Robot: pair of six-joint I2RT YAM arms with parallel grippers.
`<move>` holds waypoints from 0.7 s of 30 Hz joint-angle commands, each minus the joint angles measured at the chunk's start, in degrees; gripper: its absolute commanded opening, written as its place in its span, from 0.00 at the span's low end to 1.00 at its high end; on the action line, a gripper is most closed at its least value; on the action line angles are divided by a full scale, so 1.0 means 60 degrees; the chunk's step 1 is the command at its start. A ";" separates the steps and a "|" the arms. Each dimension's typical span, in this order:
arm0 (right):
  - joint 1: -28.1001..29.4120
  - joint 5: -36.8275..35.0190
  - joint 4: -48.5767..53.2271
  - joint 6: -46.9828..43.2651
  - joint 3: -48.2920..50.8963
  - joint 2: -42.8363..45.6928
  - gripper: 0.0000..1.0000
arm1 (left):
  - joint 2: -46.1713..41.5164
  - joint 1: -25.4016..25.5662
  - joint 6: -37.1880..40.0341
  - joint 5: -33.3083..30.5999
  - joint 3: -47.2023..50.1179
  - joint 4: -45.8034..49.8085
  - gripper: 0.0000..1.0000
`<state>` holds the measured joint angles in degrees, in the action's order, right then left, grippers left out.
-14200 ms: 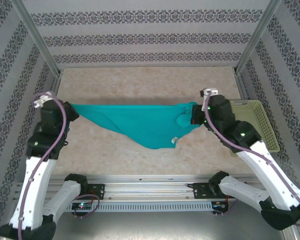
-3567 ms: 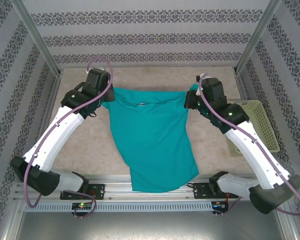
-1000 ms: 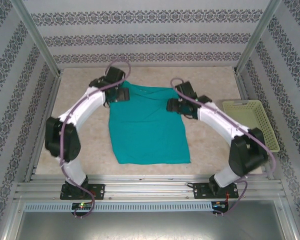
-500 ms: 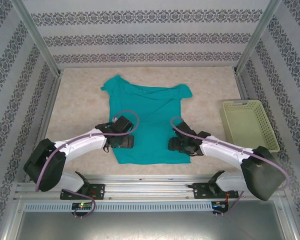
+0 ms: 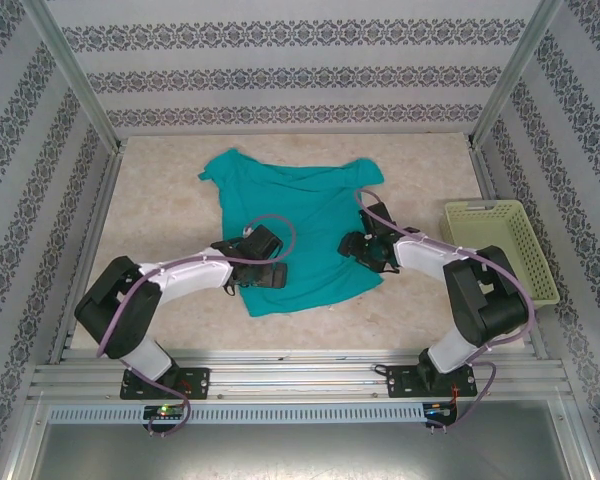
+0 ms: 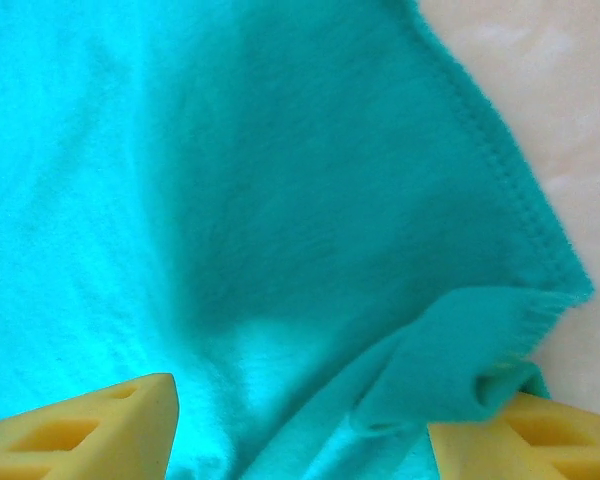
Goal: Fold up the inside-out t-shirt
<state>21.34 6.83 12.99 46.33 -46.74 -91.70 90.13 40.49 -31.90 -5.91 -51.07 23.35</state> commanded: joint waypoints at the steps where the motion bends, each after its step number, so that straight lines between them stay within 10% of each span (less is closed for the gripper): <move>1: 0.0074 -0.0393 0.1168 -0.0646 -0.0131 0.0891 0.67 | -0.0928 0.1341 0.1205 -0.1665 -0.0505 0.0905 1.00; 8: 0.0332 -0.0816 0.1533 -0.0514 0.1281 0.3767 0.69 | -0.0086 0.3929 0.2609 -0.2985 -0.1377 0.1795 1.00; 21: 0.0427 -0.0940 0.2096 0.0661 0.3501 0.7249 0.80 | 0.1294 0.4070 0.2851 -0.1615 -0.1540 0.1405 0.86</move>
<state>23.16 1.56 25.15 48.53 -27.33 -51.00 97.06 64.88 -16.62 -17.52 -60.99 30.79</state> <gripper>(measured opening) 0.793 0.861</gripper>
